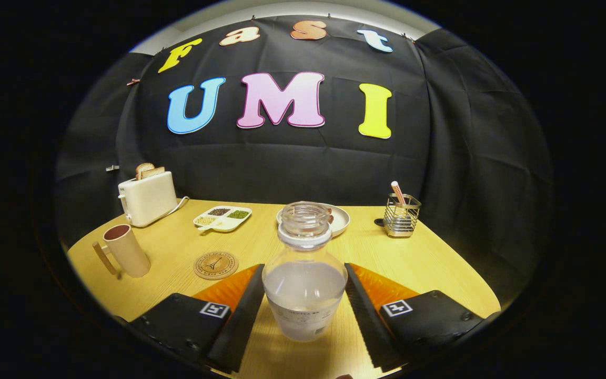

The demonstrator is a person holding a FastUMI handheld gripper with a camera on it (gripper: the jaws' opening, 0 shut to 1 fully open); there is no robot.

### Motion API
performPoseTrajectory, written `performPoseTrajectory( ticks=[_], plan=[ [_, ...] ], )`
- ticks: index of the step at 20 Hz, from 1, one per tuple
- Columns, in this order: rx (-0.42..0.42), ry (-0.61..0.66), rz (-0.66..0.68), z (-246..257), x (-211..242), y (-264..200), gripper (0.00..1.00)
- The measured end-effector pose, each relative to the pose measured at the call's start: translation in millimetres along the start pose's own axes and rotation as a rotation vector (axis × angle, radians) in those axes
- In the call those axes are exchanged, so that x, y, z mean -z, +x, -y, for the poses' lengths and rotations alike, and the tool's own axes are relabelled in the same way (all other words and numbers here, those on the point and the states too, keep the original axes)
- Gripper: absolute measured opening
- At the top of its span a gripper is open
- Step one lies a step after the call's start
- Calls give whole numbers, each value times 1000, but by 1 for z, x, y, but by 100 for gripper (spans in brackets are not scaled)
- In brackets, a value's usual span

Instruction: Take the bottle from table, then pour the juice into the cup, finally place the bottle on the coaster

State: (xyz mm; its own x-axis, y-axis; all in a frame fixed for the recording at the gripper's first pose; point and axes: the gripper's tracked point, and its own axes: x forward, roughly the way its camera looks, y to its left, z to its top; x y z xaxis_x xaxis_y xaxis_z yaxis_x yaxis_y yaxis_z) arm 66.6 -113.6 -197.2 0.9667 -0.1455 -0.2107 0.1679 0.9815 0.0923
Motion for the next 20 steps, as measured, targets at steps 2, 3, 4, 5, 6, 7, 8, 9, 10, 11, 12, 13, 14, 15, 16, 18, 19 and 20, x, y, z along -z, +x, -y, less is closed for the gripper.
performPoseTrajectory(
  ticks=[2,3,4,5,6,7,8,9,10,11,12,13,14,15,16,18,19,20],
  plan=[
    [-10,-5,-4,-3,-1,2,79],
    [-22,-16,-7,-5,-2,3,78],
    [-42,-30,-17,-9,-2,4,77],
    [-62,-45,-27,-14,-1,4,75],
    [-76,-69,-35,-17,-3,3,74],
    [-85,-101,-30,-20,-8,-1,74],
    [-90,-139,-21,-23,-16,-4,74],
    [-92,-180,-15,-26,-23,-5,74],
    [-95,-221,-10,-31,-31,-6,74],
    [-98,-257,-2,-36,-39,-7,74],
    [-96,-291,7,-40,-49,-7,74],
    [-87,-326,18,-45,-58,-8,74],
    [-69,-354,20,-49,-65,-7,74],
    [-44,-379,7,-51,-68,-4,73],
    [-30,-397,-5,-56,-72,-2,74],
    [-14,-444,-18,-69,-79,1,74],
    [-17,-471,-22,-78,-82,2,74],
    [-24,-499,-23,-88,-85,2,74]
  ],
)
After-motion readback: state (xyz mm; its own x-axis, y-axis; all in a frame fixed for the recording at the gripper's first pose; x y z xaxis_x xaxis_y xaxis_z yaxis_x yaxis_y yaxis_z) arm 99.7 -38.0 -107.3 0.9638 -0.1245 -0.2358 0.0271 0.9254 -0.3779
